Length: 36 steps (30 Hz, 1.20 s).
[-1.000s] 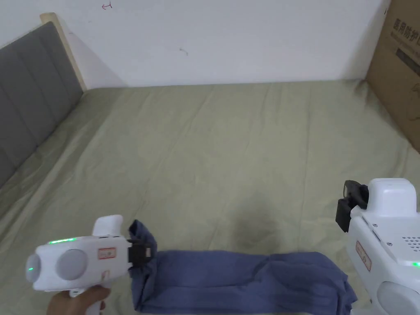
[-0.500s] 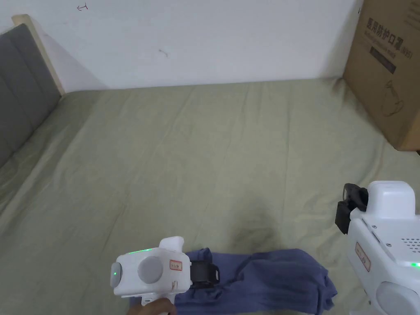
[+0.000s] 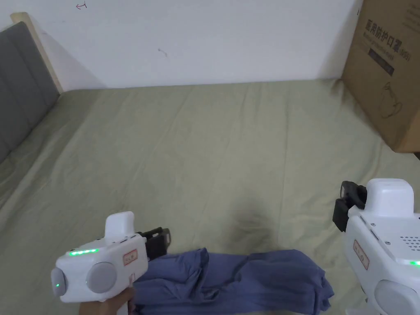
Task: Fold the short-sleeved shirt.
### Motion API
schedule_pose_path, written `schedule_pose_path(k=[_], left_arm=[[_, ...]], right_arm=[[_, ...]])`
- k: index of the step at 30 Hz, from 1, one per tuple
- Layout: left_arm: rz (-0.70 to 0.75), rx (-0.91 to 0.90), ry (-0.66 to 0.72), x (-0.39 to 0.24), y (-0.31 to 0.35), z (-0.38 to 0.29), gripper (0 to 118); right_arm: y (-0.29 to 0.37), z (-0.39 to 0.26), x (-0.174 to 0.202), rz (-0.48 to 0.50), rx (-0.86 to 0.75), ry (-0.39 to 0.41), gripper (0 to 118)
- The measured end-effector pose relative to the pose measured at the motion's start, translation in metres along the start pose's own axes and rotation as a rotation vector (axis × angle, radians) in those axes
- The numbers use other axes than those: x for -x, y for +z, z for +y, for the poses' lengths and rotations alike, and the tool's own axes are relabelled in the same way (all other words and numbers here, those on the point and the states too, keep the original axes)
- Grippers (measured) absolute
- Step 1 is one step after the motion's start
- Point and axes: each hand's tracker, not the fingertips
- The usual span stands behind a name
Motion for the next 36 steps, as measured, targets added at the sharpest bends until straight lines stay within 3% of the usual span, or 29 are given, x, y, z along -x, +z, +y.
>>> schedule_pose_path(k=[2,3,9,17,18,20,24,30,36], left_arm=[[0.008,0.022,0.001,0.006,-0.007,-0.003,16],[0.012,0.054,-0.001,0.009,-0.013,-0.006,1],[0.044,0.189,-0.113,-0.006,-0.048,-0.043,0],[-0.047,0.347,-0.145,-0.055,-0.088,-0.086,0],[-0.077,0.373,-0.197,-0.061,-0.092,-0.091,0],[-0.008,0.342,-0.273,-0.072,-0.095,-0.097,0],[-0.083,0.351,-0.161,-0.056,-0.085,-0.083,0],[-0.182,0.199,-0.024,-0.025,-0.038,-0.041,0],[-0.197,0.133,0.139,0.041,-0.007,-0.009,1]], right_arm=[[0.0,0.0,0.0,0.001,0.001,-0.001,0],[-0.001,0.0,0.0,0.001,0.002,-0.003,0],[-0.001,-0.004,-0.002,-0.001,0.014,-0.004,0],[0.0,-0.006,-0.01,-0.02,0.026,0.002,0],[0.0,-0.006,-0.011,-0.024,0.028,0.001,0],[0.0,-0.007,-0.013,-0.028,0.031,-0.002,0],[0.001,-0.006,-0.015,-0.032,0.032,0.0,0],[0.0,-0.004,-0.011,-0.024,0.029,0.0,0],[-0.001,-0.001,-0.002,-0.004,0.023,0.01,0]])
